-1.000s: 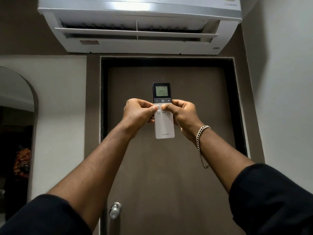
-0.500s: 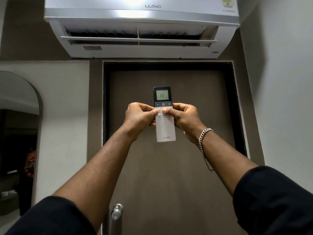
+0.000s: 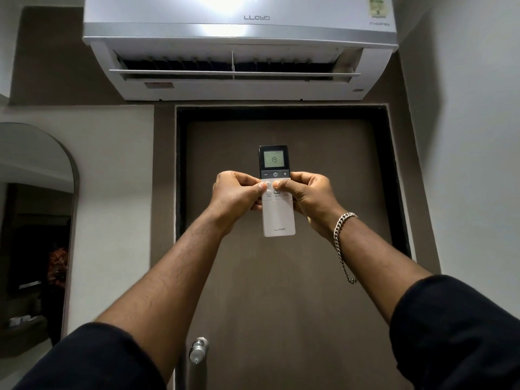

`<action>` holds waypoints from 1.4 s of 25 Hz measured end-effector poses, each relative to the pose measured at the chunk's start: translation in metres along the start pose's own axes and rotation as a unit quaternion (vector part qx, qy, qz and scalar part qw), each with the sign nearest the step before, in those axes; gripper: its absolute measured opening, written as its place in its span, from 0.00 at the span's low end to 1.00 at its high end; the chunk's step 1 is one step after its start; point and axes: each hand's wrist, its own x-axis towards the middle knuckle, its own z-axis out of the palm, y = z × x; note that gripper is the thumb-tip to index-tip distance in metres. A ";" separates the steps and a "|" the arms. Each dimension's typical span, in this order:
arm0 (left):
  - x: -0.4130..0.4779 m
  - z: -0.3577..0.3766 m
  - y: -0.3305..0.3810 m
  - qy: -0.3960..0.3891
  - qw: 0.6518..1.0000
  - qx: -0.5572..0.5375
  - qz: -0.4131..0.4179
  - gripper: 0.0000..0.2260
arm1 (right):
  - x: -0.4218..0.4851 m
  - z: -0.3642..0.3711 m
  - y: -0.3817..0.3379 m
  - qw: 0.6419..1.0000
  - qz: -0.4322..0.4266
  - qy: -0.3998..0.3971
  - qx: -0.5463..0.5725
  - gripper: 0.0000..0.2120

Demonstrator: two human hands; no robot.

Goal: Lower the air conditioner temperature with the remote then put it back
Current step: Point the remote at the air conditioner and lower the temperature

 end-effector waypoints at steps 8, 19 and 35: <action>-0.002 0.000 0.002 0.001 1.000 -0.003 -0.019 0.12 | -0.002 -0.003 0.001 1.000 0.012 -0.008 0.002 0.10; 0.006 0.007 0.010 0.075 0.995 -0.024 -0.056 0.15 | -0.003 -0.002 0.003 0.999 0.004 -0.009 0.030 0.03; 0.011 0.014 -0.001 0.066 0.997 0.052 -0.001 0.14 | 0.002 -0.009 0.011 1.000 0.014 -0.019 0.021 0.13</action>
